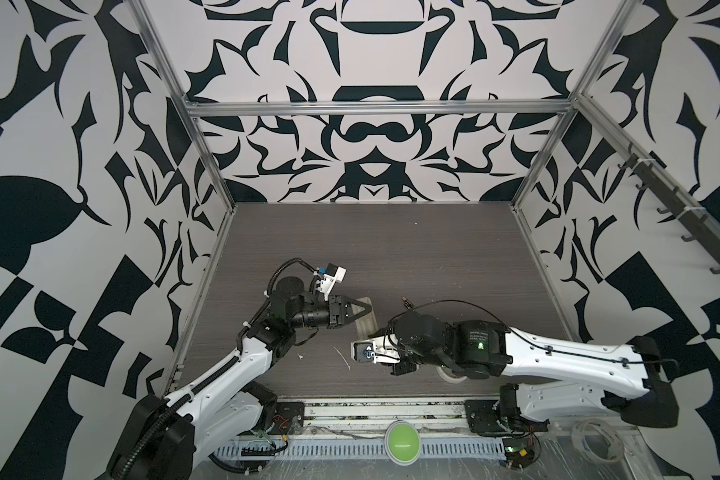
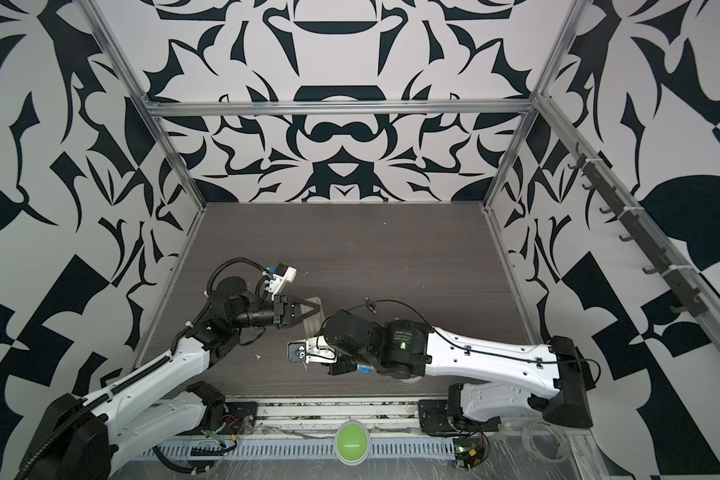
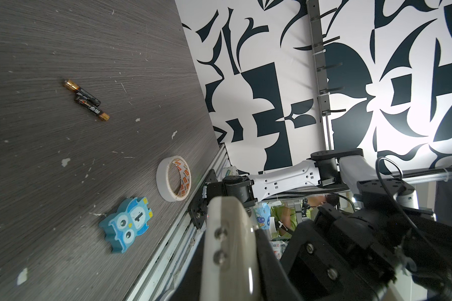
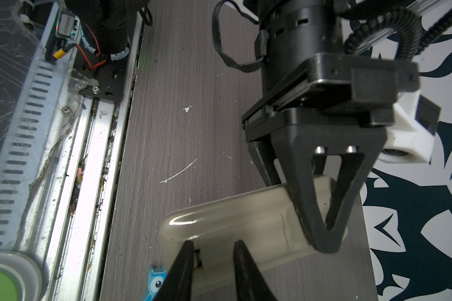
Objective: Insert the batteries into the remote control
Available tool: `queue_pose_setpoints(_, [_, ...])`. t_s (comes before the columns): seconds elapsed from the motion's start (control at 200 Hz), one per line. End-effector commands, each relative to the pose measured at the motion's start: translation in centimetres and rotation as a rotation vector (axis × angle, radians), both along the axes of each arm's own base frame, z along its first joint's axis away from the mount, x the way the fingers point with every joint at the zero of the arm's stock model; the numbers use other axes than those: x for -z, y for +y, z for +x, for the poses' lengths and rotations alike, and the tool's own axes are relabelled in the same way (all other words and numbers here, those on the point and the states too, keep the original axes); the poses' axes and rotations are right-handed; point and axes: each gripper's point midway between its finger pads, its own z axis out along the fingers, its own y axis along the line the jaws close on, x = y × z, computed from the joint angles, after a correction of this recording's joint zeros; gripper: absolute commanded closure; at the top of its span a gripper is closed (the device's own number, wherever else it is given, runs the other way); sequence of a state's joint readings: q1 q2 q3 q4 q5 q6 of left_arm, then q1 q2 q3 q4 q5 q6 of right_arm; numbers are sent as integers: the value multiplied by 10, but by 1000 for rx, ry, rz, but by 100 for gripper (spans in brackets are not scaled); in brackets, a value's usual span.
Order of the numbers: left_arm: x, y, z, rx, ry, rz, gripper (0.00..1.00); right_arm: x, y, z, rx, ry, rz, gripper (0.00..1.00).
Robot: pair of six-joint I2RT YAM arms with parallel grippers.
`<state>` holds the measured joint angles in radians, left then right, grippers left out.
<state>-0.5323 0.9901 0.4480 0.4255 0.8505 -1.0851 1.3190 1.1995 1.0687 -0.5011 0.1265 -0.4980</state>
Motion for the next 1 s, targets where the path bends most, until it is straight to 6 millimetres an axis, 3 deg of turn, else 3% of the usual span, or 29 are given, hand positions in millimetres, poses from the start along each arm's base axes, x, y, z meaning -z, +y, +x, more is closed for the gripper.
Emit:
queue_pose_setpoints(0.0, [-6,1,-5,22,-26,-22,100,-8,1,2,18,1,5,70])
queue_pose_setpoints(0.32, [-6,1,-6,26,-25,-22,100,2,-3,9,46,-28,-30,71])
queue_pose_setpoints(0.465, [-3,0,-5,24,-21,-21,100,2,-3,24,105,-86,-41,72])
queue_pose_setpoints(0.74, [-5,0,-5,31,-22,-24,100,-10,-3,38,166,-158,-1,76])
queue_pose_setpoints(0.995, [-2,-1,-3,25,-18,-22,100,-21,2,39,166,-173,52,79])
